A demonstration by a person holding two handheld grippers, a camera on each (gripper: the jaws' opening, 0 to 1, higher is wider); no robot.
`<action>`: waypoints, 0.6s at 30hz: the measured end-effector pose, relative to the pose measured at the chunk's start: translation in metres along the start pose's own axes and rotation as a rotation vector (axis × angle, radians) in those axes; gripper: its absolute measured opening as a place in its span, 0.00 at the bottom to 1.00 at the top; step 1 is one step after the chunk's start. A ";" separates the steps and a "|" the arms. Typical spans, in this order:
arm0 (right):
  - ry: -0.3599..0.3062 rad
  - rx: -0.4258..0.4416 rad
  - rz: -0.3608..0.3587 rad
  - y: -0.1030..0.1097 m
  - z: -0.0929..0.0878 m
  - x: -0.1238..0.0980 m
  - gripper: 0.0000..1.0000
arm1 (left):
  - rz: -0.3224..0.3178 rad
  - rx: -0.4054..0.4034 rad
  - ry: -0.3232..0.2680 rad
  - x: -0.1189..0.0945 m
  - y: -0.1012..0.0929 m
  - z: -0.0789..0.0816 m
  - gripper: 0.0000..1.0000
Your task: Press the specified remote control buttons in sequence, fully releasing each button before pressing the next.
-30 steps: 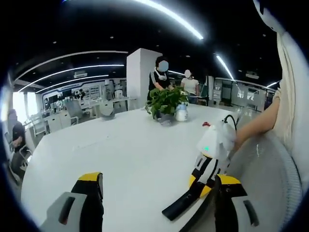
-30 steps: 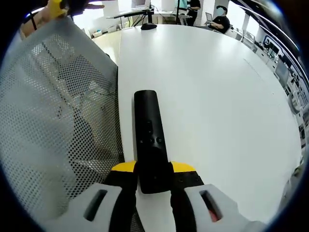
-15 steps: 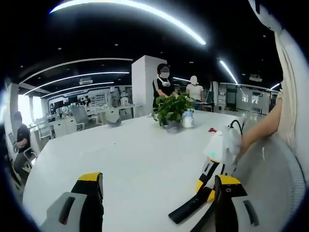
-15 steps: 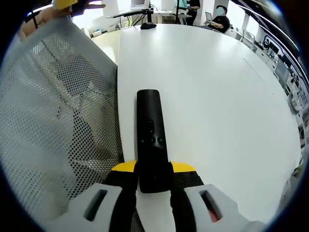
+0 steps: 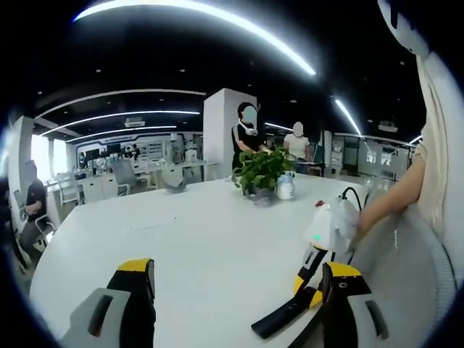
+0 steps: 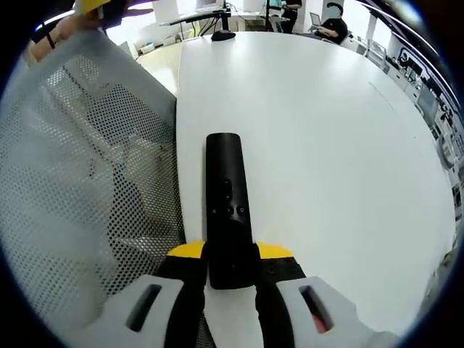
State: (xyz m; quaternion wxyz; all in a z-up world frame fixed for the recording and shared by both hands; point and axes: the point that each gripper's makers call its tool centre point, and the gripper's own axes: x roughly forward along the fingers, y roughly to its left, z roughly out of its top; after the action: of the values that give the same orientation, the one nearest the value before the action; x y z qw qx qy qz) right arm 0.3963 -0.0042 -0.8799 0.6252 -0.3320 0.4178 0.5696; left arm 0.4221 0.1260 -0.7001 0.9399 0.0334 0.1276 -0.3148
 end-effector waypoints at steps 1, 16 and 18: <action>0.003 -0.002 0.002 -0.001 0.000 0.000 0.24 | 0.001 -0.001 -0.001 0.000 0.000 0.000 1.00; 0.021 -0.021 0.004 -0.029 0.010 0.003 0.24 | 0.004 0.010 0.011 0.000 0.002 -0.002 1.00; 0.022 -0.028 0.006 -0.033 0.011 0.004 0.24 | 0.005 0.010 0.012 0.000 0.004 -0.003 1.00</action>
State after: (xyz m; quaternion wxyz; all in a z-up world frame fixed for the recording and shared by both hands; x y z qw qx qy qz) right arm 0.4303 0.0030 -0.8803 0.6141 -0.3456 0.4178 0.5735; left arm 0.4241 0.1293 -0.7029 0.9398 0.0401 0.1314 -0.3128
